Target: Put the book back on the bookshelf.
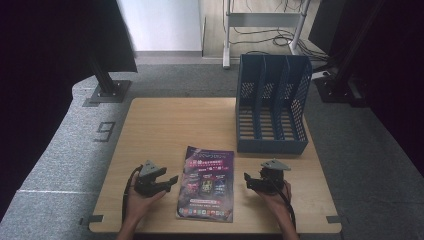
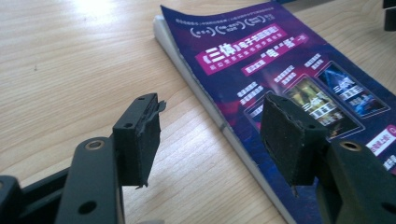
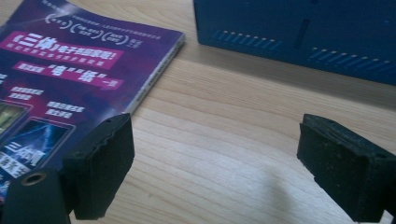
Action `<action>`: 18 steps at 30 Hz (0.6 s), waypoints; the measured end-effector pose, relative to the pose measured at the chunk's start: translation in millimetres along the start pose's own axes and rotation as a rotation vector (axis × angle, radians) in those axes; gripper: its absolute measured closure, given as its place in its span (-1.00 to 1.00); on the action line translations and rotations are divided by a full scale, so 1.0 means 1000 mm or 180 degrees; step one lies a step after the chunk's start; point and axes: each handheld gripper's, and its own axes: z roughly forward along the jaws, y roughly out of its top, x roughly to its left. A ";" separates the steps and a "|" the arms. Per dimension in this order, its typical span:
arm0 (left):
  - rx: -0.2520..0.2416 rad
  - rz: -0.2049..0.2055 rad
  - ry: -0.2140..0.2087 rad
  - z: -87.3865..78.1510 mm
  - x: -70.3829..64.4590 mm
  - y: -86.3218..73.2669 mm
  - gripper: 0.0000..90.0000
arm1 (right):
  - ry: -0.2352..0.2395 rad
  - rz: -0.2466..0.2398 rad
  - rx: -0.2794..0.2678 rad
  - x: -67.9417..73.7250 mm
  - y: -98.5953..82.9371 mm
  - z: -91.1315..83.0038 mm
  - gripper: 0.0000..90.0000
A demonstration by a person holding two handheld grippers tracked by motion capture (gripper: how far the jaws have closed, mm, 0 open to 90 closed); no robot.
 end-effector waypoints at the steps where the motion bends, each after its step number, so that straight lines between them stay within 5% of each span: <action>1: -0.0003 0.0007 0.0001 0.001 -0.001 0.001 -0.15 | 0.0016 -0.0005 -0.0004 0.001 0.000 0.000 -0.76; 18: -0.0022 0.0031 -0.0095 0.010 -0.006 0.007 -0.16 | 0.0286 -0.0187 -0.0055 0.040 0.007 0.009 -0.74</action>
